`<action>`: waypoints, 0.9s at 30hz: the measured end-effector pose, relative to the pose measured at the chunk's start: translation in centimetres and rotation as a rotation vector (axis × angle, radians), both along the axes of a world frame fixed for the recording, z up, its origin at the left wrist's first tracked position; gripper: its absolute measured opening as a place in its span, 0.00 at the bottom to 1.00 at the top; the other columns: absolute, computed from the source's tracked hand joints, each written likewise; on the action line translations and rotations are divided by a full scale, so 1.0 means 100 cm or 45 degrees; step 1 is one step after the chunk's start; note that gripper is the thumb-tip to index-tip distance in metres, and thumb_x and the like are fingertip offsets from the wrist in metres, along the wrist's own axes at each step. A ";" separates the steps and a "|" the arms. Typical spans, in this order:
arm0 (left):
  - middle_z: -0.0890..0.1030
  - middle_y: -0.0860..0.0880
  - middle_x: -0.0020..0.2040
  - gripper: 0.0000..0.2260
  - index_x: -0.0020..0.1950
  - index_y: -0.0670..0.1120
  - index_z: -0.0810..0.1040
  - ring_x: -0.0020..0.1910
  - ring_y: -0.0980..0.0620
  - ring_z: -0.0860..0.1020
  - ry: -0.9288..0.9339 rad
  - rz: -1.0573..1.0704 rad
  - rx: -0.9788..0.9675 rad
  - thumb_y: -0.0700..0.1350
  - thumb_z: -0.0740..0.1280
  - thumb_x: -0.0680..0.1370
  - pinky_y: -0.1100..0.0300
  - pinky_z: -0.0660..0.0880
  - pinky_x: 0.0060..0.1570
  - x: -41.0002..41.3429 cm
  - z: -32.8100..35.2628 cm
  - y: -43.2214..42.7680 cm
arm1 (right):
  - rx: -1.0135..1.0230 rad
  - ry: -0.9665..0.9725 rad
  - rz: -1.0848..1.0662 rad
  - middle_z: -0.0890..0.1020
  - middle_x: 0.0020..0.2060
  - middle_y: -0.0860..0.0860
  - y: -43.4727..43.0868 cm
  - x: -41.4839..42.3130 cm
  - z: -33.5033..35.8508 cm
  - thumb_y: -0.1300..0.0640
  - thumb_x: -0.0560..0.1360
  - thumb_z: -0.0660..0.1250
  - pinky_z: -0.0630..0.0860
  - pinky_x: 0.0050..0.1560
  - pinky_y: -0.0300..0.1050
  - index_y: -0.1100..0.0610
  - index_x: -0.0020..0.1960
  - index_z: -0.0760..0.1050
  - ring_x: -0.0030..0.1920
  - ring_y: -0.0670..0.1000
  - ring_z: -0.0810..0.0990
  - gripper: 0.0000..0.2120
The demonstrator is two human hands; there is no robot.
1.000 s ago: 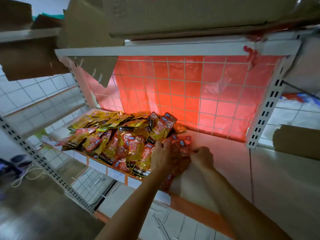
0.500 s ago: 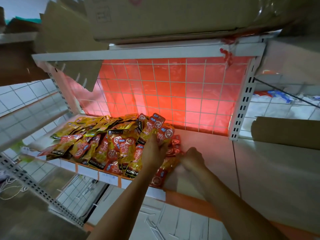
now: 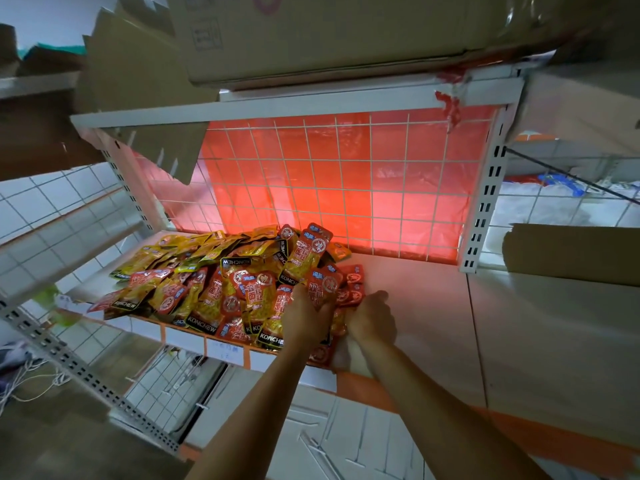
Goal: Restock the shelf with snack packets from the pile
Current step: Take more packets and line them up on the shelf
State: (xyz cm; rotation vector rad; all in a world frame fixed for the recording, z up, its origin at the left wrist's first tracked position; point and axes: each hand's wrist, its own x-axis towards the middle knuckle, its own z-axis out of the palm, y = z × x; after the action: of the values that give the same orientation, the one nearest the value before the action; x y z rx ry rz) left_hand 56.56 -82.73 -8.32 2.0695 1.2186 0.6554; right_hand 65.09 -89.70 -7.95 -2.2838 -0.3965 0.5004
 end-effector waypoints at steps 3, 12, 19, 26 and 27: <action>0.80 0.42 0.56 0.24 0.62 0.42 0.69 0.53 0.41 0.79 0.064 -0.013 -0.043 0.54 0.70 0.75 0.52 0.76 0.50 0.002 -0.001 -0.001 | 0.142 0.150 -0.088 0.76 0.59 0.61 0.000 0.007 0.002 0.53 0.74 0.68 0.73 0.51 0.49 0.64 0.63 0.60 0.58 0.62 0.77 0.26; 0.80 0.43 0.54 0.23 0.59 0.41 0.71 0.52 0.43 0.79 0.090 -0.036 -0.076 0.55 0.71 0.73 0.56 0.73 0.45 0.006 -0.007 -0.006 | 0.386 0.395 -0.239 0.80 0.55 0.62 0.007 0.013 -0.006 0.57 0.72 0.69 0.79 0.53 0.52 0.65 0.57 0.75 0.55 0.61 0.80 0.17; 0.80 0.46 0.59 0.27 0.68 0.46 0.70 0.58 0.45 0.78 -0.042 -0.193 -0.138 0.54 0.71 0.73 0.52 0.75 0.58 0.018 -0.003 -0.010 | 0.482 0.400 -0.317 0.84 0.38 0.57 -0.010 0.026 -0.008 0.54 0.73 0.69 0.78 0.35 0.44 0.60 0.44 0.83 0.36 0.53 0.81 0.09; 0.82 0.55 0.44 0.02 0.47 0.55 0.76 0.45 0.53 0.81 -0.341 -0.321 -0.345 0.49 0.68 0.77 0.59 0.79 0.43 0.066 0.000 -0.047 | 0.557 0.195 -0.493 0.81 0.55 0.56 -0.061 0.073 0.000 0.46 0.80 0.60 0.78 0.54 0.51 0.58 0.60 0.76 0.52 0.56 0.80 0.18; 0.83 0.54 0.45 0.01 0.47 0.54 0.76 0.45 0.52 0.81 -0.365 -0.340 -0.412 0.48 0.67 0.77 0.58 0.79 0.44 0.076 0.000 -0.056 | 0.559 0.159 -0.499 0.81 0.55 0.56 -0.073 0.081 0.000 0.45 0.80 0.59 0.78 0.54 0.51 0.57 0.60 0.76 0.52 0.55 0.80 0.19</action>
State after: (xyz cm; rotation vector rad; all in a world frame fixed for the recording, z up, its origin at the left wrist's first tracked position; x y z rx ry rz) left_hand 64.13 -88.29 -8.28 1.7553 0.8085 0.5639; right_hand 73.21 -96.96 -7.92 -1.8303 0.0113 0.3144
